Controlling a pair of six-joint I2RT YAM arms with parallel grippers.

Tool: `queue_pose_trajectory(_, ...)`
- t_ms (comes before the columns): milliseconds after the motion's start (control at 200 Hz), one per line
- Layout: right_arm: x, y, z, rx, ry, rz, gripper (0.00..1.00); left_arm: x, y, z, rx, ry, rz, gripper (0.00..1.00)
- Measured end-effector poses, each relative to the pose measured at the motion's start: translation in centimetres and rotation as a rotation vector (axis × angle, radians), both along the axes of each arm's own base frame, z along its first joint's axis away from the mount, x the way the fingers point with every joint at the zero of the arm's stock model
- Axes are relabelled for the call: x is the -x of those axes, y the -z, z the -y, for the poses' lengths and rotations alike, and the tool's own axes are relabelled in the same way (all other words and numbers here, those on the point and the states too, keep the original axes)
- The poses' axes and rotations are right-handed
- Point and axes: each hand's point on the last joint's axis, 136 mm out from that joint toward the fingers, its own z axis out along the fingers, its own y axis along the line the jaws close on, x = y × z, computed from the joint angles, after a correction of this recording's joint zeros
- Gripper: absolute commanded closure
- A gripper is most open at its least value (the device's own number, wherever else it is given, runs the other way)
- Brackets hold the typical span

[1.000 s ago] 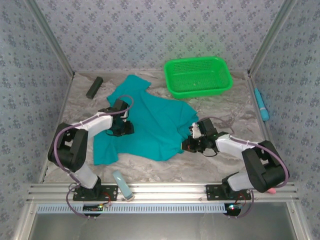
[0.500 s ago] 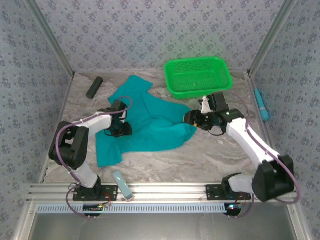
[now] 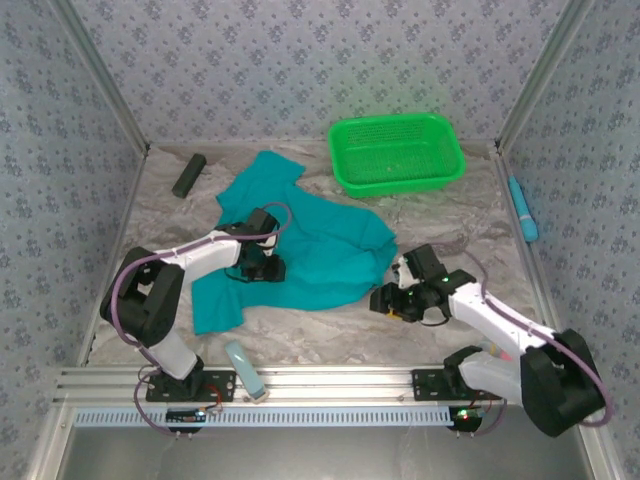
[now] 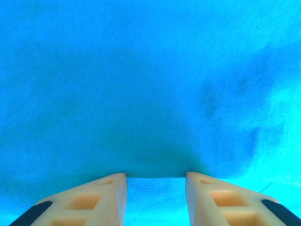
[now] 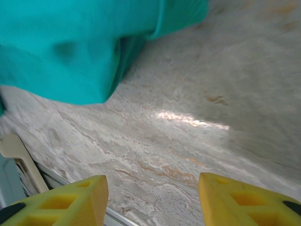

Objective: Fold the inside-out t-shirt

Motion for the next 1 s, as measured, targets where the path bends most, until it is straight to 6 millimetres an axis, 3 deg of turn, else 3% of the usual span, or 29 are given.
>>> queue_pose_trajectory(105, -0.8, 1.0, -2.2, 0.010, -0.068, 0.012, 0.47, 0.0, 0.2, 0.0, 0.001, 0.000, -0.004, 0.63)
queue_pose_trajectory(225, -3.4, 1.1, -4.2, 0.029, -0.097, 0.105, 0.45, 0.2, 0.5, 0.3, 0.013, 0.004, -0.015, 0.63)
queue_pose_trajectory(430, -7.5, 0.4, -5.2, 0.071, -0.094, 0.270, 0.46, 0.0, 0.8, 0.6, 0.041, -0.003, -0.006, 0.63)
queue_pose_trajectory(475, -7.9, 0.8, -5.4, 0.076, -0.103, 0.280, 0.57, -0.1, 0.8, 0.6, 0.047, -0.003, -0.005, 0.63)
queue_pose_trajectory(530, -8.3, 1.5, -5.6, 0.082, -0.117, 0.285, 0.80, -0.1, 0.8, 0.7, 0.054, -0.005, -0.001, 0.63)
queue_pose_trajectory(570, -8.3, 2.0, -5.8, 0.086, -0.124, 0.279, 0.88, -0.2, 0.8, 0.8, 0.058, -0.004, 0.002, 0.63)
queue_pose_trajectory(685, -8.0, 2.1, -6.5, 0.101, -0.155, 0.257, 0.90, -0.3, 0.9, 0.7, 0.069, -0.010, 0.006, 0.63)
queue_pose_trajectory(795, -6.4, -0.1, -8.9, 0.127, -0.231, 0.241, 0.88, -0.4, 0.8, 0.6, 0.087, -0.018, -0.002, 0.62)
queue_pose_trajectory(860, -4.4, -1.8, -10.5, 0.126, -0.278, 0.224, 0.81, -0.4, 0.8, 0.6, 0.096, -0.022, -0.008, 0.62)
queue_pose_trajectory(955, -0.7, -3.2, -12.3, 0.126, -0.352, 0.179, 0.58, -0.5, 0.7, 0.4, 0.103, -0.024, -0.011, 0.62)
queue_pose_trajectory(999, 0.6, -3.5, -12.8, 0.127, -0.375, 0.156, 0.53, -0.5, 0.7, 0.4, 0.104, -0.026, -0.011, 0.62)
